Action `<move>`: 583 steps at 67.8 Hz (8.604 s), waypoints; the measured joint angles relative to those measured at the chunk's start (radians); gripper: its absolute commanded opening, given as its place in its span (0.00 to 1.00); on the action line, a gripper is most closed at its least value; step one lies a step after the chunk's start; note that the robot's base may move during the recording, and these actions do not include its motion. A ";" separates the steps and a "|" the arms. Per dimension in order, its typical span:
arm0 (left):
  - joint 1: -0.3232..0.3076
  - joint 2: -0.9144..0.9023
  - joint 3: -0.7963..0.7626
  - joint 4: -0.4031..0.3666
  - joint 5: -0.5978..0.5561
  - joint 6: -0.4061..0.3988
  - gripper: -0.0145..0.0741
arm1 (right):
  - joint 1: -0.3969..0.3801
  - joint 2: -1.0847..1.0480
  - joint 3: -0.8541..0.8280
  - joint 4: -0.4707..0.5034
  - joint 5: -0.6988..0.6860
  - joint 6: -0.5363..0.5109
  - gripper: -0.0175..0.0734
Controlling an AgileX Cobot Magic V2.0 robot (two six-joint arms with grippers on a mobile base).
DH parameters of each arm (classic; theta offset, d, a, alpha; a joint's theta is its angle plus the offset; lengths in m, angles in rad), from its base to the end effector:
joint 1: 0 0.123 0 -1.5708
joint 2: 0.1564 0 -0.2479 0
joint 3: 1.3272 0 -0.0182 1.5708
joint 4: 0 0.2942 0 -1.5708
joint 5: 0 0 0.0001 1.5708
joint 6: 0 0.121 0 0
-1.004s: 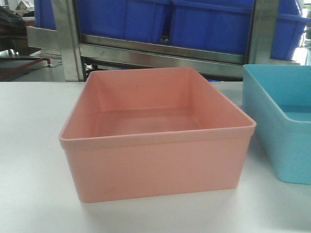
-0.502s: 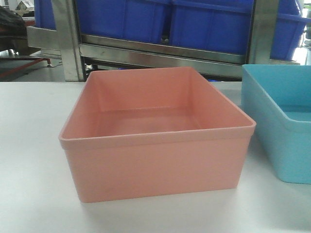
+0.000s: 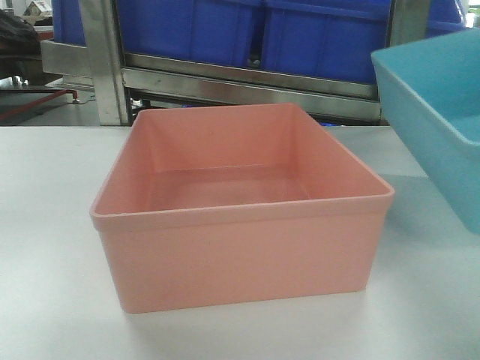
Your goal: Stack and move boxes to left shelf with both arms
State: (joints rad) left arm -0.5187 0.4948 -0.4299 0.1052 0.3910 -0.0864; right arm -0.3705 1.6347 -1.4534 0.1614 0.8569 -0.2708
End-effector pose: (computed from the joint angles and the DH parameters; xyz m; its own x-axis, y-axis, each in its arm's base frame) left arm 0.1842 -0.0996 0.2546 -0.3064 0.1874 -0.9333 0.4663 0.8843 0.0245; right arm 0.3960 -0.1380 0.2580 -0.7931 0.1336 -0.5943 0.1653 0.9862 0.0010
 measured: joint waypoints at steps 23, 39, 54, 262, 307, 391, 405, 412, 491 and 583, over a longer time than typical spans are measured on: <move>0.000 0.000 0.000 -0.001 0.000 0.000 0.15 | 0.056 -0.261 -0.018 0.251 0.134 0.002 0.25; 0.000 0.000 0.000 -0.001 0.000 0.000 0.15 | 0.273 -0.305 -0.021 0.354 0.203 0.055 0.25; 0.000 0.000 0.000 -0.001 0.000 0.000 0.15 | 0.498 -0.252 -0.021 0.354 0.091 0.155 0.25; 0.000 0.000 0.000 -0.077 0.018 0.000 0.36 | 0.713 0.176 -0.082 -0.039 -0.086 0.438 0.88; 0.000 0.514 -0.496 -0.178 0.266 -0.131 0.71 | 0.713 0.170 -0.228 -0.180 0.102 0.438 0.88; -0.004 1.530 -1.208 -0.046 0.611 -0.407 0.70 | 0.732 0.292 -0.011 -0.177 -0.110 0.421 0.88; -0.004 1.530 -1.209 -0.044 0.605 -0.410 0.64 | 0.732 0.308 -0.011 -0.177 -0.120 0.417 0.82; -0.004 1.530 -1.209 -0.044 0.603 -0.410 0.54 | 0.732 0.309 -0.011 -0.177 -0.127 0.415 0.65; -0.079 1.284 -1.165 0.056 0.589 -0.489 0.16 | 0.751 -0.032 0.076 -0.096 -0.010 0.440 0.25; -0.246 0.899 -0.836 0.118 0.398 -0.548 0.16 | 0.974 -0.429 0.424 -0.330 -0.107 0.795 0.25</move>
State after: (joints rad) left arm -0.7651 1.3933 -1.2661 0.2231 0.7893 -0.6345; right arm 0.6030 1.2056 -1.0290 -0.1684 0.7494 0.5237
